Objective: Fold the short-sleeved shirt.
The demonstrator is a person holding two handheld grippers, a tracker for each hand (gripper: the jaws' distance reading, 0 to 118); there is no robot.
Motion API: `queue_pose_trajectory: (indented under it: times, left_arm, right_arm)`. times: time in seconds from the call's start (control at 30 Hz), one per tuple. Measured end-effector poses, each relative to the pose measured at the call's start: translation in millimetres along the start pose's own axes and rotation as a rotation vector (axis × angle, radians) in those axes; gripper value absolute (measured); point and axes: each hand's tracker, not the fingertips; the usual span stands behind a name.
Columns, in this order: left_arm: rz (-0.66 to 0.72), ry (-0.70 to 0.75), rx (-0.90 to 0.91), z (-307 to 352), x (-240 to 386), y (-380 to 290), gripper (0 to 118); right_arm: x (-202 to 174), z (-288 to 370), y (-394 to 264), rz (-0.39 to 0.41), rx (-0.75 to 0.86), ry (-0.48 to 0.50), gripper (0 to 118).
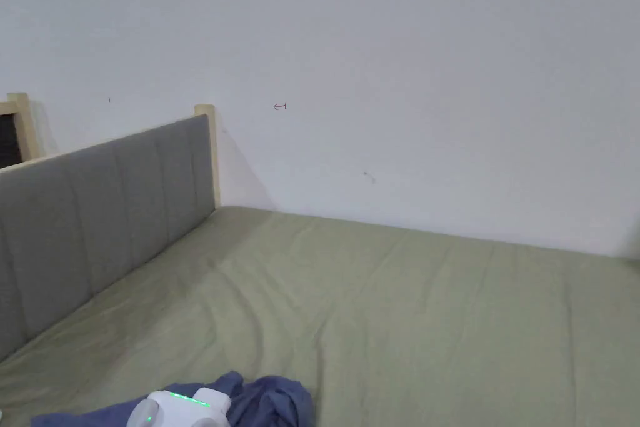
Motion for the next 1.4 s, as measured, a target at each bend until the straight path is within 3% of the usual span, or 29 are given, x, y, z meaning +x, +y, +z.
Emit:
queue_pose_trajectory:
  times: [0.2,0.33,0.43,0.57,0.73,0.87,1.03,1.23,1.3,1.33,1.37,1.4]
  left_arm:
    - [0.401,-0.211,0.248,81.1,-59.9,11.9,1]
    - [0.462,-0.221,0.398,164.0,-87.0,25.3,2]
    - [0.411,-0.227,0.603,238.0,-79.9,36.6,2]
    - [0.209,-0.270,0.805,334.8,-30.8,59.3,1]
    - [0.043,-0.450,0.940,381.9,62.1,80.9,1]
    - [-0.067,-0.611,0.852,360.8,155.3,103.9,1]
    - [-0.145,-0.646,0.705,285.3,272.9,104.7,1]
    - [-0.122,-0.574,0.159,110.3,360.2,80.0,2]
    - [-0.119,-0.506,0.091,68.3,369.8,62.4,18]
    - [-0.116,-0.487,0.094,55.4,374.8,56.3,42]
    - [-0.122,-0.477,0.103,46.1,378.7,52.7,89]
    - [-0.126,-0.454,0.099,39.0,382.0,50.9,114]
  right_arm:
    - [14.2,26.7,1.2,-0.032,0.048,-0.012,0]
    - [22.2,39.7,4.2,-0.044,0.087,-0.030,0]
    - [26.4,47.6,5.2,-0.056,0.115,-0.023,0]
    - [29.7,54.3,6.9,-0.067,0.140,-0.035,0]
    - [36.1,58.6,9.0,-0.092,0.175,-0.037,0]
    - [41.4,60.0,6.1,-0.110,0.174,-0.072,0]
    - [53.5,64.4,-4.6,-0.121,0.145,-0.110,0]
    - [77.1,61.4,-25.6,-0.140,0.063,-0.177,0]
    - [86.6,57.0,-34.6,-0.171,0.042,-0.166,0]
    - [91.0,52.5,-41.5,-0.171,0.039,-0.166,0]
    - [94.7,45.8,-49.0,-0.169,0.011,-0.177,0]
    - [98.0,40.2,-54.0,-0.166,-0.041,-0.197,0]
